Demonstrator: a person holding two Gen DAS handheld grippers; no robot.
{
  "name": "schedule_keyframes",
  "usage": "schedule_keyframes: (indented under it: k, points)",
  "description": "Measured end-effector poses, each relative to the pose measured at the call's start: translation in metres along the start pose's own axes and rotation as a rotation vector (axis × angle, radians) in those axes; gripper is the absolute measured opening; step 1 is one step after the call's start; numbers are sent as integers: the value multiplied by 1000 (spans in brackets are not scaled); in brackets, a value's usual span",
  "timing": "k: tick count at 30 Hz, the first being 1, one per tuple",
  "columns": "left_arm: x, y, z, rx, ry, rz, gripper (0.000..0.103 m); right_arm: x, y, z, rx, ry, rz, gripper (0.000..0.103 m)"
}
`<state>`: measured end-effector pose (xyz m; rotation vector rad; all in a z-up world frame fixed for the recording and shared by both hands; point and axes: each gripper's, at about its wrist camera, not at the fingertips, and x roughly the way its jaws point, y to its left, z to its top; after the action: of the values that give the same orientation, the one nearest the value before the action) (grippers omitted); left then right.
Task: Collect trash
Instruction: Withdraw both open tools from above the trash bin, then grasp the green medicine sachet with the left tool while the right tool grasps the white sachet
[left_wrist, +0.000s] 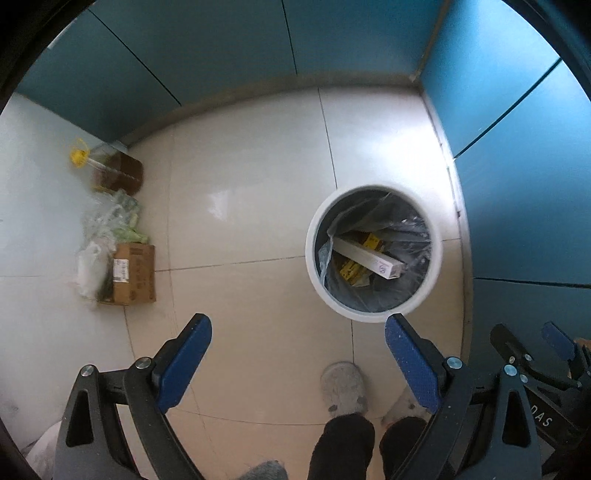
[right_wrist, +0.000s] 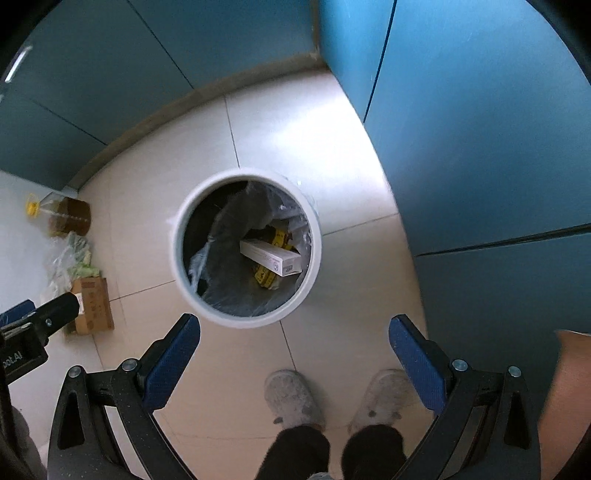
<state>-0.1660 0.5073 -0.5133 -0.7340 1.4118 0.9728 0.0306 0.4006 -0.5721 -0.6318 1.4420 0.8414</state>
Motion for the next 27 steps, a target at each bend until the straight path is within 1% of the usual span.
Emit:
schedule_keyframes:
  k: [1, 3, 10, 13, 14, 16, 18, 20, 22, 25, 27]
  points:
    - [-18, 2, -4, -4, -16, -1, 96, -16, 1, -1, -3, -7, 0, 103]
    - [-40, 1, -8, -5, -32, -11, 96, -49, 1, -4, -5, -25, -7, 103]
    - [-125, 1, -29, 16, -67, -36, 96, -177, 7, -18, -38, -69, 13, 103]
    - [-166, 4, -39, 13, -81, -37, 96, -221, 8, -24, -50, -89, 25, 103]
    - [-175, 3, -41, 9, -80, -35, 96, -243, 7, -27, -49, -97, 38, 103]
    - [-202, 5, -47, 2, -79, -22, 96, -274, 2, -31, -29, -105, 73, 103]
    - [-231, 1, -52, 7, -103, -12, 96, -301, -6, -34, 0, -114, 113, 103]
    - [-264, -9, -55, 27, -145, -11, 96, -332, -23, -37, 45, -132, 148, 103]
    - [-291, -26, -57, 55, -182, -29, 96, -373, -56, -43, 108, -173, 185, 103]
    - [-328, -75, -59, 125, -217, -76, 96, -412, -110, -55, 203, -218, 191, 103]
    - [-347, -120, -61, 196, -222, -110, 96, -440, -165, -70, 304, -255, 195, 103]
